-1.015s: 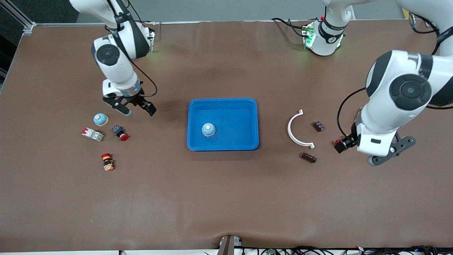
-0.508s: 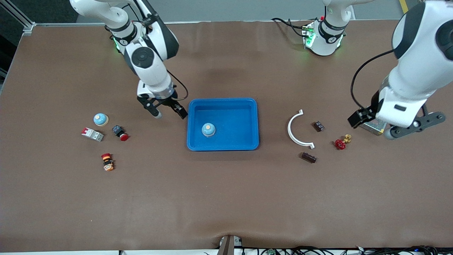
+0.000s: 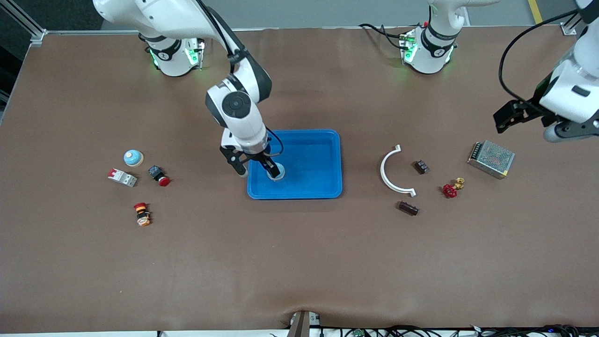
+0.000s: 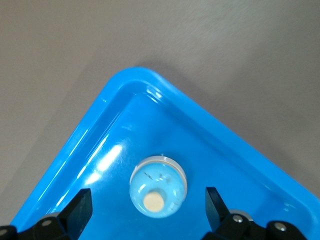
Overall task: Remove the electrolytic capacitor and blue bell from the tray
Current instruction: 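Return the left gripper to rest while the right gripper reaches the tray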
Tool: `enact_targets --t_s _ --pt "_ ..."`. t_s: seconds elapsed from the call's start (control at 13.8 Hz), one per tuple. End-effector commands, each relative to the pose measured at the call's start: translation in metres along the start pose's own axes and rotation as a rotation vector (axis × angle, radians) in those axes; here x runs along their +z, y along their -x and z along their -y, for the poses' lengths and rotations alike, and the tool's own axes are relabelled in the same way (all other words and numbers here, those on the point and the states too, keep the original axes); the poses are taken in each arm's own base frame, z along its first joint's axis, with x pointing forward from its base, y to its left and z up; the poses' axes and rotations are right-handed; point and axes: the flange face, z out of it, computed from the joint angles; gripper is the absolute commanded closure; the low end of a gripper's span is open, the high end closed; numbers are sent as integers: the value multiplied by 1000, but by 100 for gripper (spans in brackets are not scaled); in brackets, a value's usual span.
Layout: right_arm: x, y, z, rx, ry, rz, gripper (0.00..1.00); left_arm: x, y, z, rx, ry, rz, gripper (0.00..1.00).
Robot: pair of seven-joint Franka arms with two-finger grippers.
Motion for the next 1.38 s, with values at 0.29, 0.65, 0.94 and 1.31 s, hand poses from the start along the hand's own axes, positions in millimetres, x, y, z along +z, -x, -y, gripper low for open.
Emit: enact_targets --t_s 0.29,0.65,0.94,1.31 --pt "45 24 16 -15 36 -3 0 -7 23 9 43 26 -1 0" --pt "52 30 14 -12 46 -3 0 -6 21 7 47 26 0 0" --pt "52 29 12 -21 60 -8 0 -9 22 11 35 28 -5 0" --pt "52 29 12 -24 61 -11 0 -8 22 12 32 26 -2 0"
